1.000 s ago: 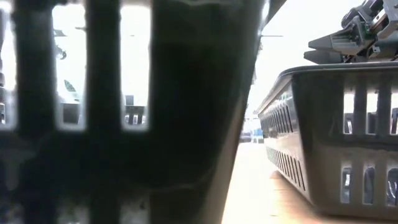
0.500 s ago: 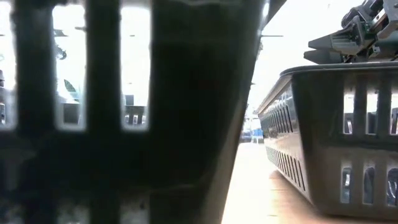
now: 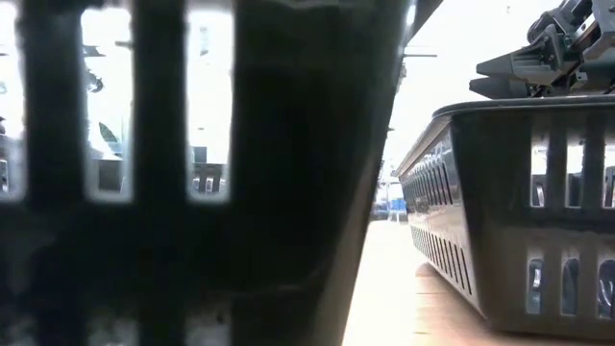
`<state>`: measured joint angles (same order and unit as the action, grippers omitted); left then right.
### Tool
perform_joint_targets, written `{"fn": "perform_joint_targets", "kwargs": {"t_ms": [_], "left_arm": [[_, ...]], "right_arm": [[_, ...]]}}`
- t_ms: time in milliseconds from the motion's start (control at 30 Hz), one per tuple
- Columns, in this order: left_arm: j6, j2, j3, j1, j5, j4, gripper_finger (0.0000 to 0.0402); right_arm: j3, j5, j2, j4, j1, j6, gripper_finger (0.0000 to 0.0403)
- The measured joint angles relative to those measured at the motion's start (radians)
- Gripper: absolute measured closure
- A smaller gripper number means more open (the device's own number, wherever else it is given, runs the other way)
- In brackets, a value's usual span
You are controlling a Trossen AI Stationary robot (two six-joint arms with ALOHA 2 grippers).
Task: Stack baskets by color
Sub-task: Stack the bottom gray bin on top of the top gray bin
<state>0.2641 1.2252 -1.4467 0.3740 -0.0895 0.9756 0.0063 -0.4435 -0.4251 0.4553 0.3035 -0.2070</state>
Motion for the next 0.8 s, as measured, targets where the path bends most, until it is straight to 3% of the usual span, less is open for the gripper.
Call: {"fn": "perform_joint_targets", "kwargs": {"t_ms": [133,433,800], "left_arm": [[0.006,-0.045,0.0,0.042,0.014,0.098,0.0397],[0.119,-0.061,0.0,0.13,0.165,0.296,0.0397],[0.304,-0.048,0.015,0.217,0.202,0.308,0.0398]], "right_arm": [[0.0,0.0,0.0,0.0,0.0,0.0,0.0253],[0.0,0.0,0.0,0.0,0.0,0.0,0.0253],[0.0,0.0,0.0,0.0,0.0,0.0,0.0253]]}}
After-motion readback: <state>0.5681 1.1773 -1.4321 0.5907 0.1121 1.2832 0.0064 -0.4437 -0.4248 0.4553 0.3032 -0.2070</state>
